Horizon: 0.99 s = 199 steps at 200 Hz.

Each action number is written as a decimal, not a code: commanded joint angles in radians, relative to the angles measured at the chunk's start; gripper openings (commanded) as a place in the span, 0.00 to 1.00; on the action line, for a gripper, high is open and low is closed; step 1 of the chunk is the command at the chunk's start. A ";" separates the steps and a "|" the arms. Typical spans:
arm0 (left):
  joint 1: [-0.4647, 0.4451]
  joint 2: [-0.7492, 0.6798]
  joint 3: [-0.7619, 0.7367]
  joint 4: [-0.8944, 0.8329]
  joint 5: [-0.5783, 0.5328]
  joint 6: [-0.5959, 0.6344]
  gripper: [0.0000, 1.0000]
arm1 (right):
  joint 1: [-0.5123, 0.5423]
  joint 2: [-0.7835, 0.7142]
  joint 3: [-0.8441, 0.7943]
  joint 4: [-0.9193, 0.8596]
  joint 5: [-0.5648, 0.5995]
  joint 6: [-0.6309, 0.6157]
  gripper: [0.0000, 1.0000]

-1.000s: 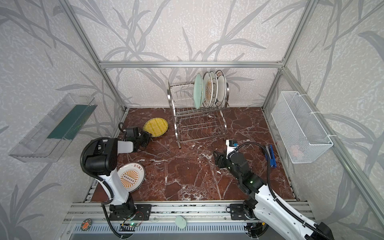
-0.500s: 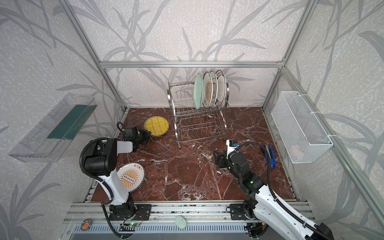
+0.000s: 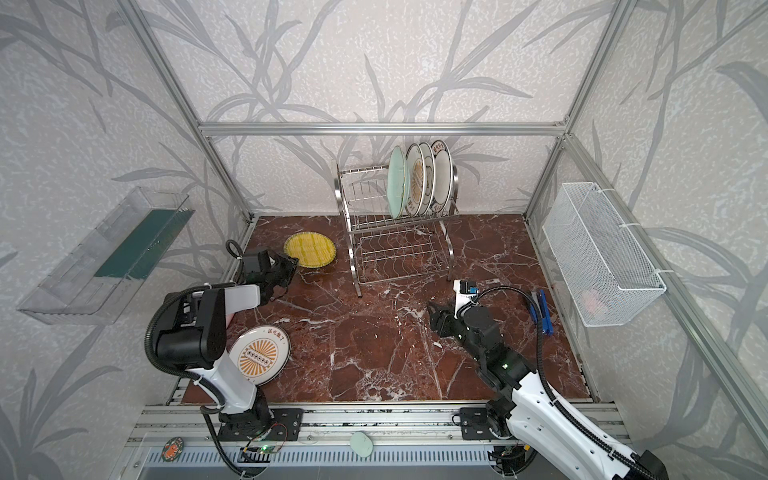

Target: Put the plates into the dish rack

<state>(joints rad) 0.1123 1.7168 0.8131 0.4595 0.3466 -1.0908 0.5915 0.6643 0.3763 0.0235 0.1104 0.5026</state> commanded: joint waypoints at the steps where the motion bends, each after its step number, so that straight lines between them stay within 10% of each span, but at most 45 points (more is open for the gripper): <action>1: 0.002 -0.087 -0.004 0.015 0.021 0.013 0.00 | -0.003 -0.019 -0.004 -0.008 -0.011 0.004 0.67; 199: 0.002 -0.705 -0.187 -0.335 0.043 0.123 0.00 | -0.004 0.027 0.044 -0.011 -0.055 -0.009 0.67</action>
<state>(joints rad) 0.1123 1.0870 0.6445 0.1413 0.3489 -0.9760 0.5915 0.6777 0.3805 0.0147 0.0700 0.5041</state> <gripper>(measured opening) 0.048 0.670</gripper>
